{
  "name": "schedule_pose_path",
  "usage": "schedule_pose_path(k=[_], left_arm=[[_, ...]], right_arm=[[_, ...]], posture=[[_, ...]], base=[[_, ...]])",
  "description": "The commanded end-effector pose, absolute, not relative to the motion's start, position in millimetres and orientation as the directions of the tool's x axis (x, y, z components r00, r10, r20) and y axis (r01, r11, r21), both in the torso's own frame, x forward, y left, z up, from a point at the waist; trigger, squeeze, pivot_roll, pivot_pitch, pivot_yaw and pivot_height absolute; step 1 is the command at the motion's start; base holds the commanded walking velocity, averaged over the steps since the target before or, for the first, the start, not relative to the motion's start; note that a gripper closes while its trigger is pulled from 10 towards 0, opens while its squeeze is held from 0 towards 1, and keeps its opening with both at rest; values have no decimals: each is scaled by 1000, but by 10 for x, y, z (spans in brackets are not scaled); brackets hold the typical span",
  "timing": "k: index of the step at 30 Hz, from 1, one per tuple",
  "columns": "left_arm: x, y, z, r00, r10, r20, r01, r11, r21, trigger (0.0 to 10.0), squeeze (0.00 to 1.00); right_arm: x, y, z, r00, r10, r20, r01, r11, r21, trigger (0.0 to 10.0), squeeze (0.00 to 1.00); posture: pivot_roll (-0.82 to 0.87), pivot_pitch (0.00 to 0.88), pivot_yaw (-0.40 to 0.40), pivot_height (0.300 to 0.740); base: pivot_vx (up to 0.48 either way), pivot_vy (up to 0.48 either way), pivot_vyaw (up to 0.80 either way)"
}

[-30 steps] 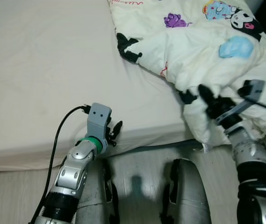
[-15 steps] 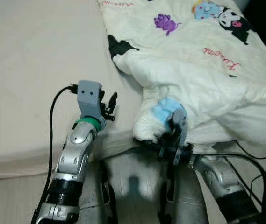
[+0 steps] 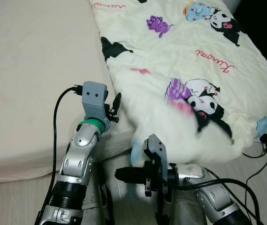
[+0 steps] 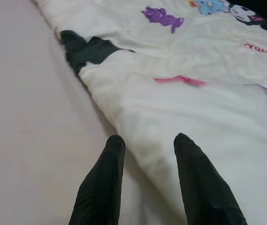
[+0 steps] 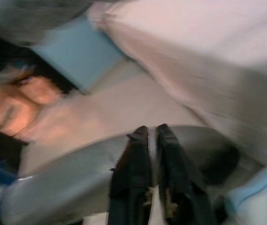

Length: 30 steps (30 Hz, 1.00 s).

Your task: Clean up the room

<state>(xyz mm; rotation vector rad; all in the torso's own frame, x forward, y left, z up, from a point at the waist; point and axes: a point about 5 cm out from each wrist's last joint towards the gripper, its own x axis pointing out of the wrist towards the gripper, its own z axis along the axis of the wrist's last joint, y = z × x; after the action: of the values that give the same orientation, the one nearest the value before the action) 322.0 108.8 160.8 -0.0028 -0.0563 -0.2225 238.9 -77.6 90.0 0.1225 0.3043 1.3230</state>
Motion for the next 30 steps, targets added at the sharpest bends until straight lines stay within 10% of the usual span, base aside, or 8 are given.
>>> schedule_pose_path(k=[1,6,7,8,9,14,17,30], left_arm=[[3180,1079,1527,974,-226,32,226,974,1,10000,0],[3195,1073,1530,974,-226,34,226,974,5,10000,0],[3202,1075,1536,974,-222,37,222,975,6,10000,0],[3202,1075,1536,974,-222,37,222,975,6,10000,0],[3208,1079,1545,975,-217,42,216,976,8,10000,0],[3214,1130,1642,981,-157,113,149,986,77,10000,0],[3191,1176,1788,972,-134,193,114,987,111,10000,0],[3201,1076,1807,962,-184,203,163,980,112,10000,0]], right_arm=[[2380,-882,780,295,937,-189,-894,341,292,10000,1000],[2191,-884,845,187,967,-172,-914,235,331,10000,945],[2128,-878,900,143,977,-158,-922,190,337,10000,255],[2128,-878,900,143,977,-158,-922,190,337,10000,255],[2072,-870,965,99,986,-136,-930,140,339,10000,0],[2102,-841,1257,96,995,-33,-957,102,271,10000,0],[2394,-870,1752,270,953,141,-960,254,122,10000,0],[2124,-883,1598,131,991,-10,-978,131,165,10000,0]], posture=[[-2,206,80,595],[-7,204,81,595],[-6,202,80,595],[-6,202,80,595],[-6,199,79,595],[2,192,70,595],[5,184,69,595],[-17,157,56,595]], base=[[0,0,0],[0,0,0],[0,0,0],[0,0,0],[0,0,0],[0,0,0],[0,0,0],[0,0,0]])
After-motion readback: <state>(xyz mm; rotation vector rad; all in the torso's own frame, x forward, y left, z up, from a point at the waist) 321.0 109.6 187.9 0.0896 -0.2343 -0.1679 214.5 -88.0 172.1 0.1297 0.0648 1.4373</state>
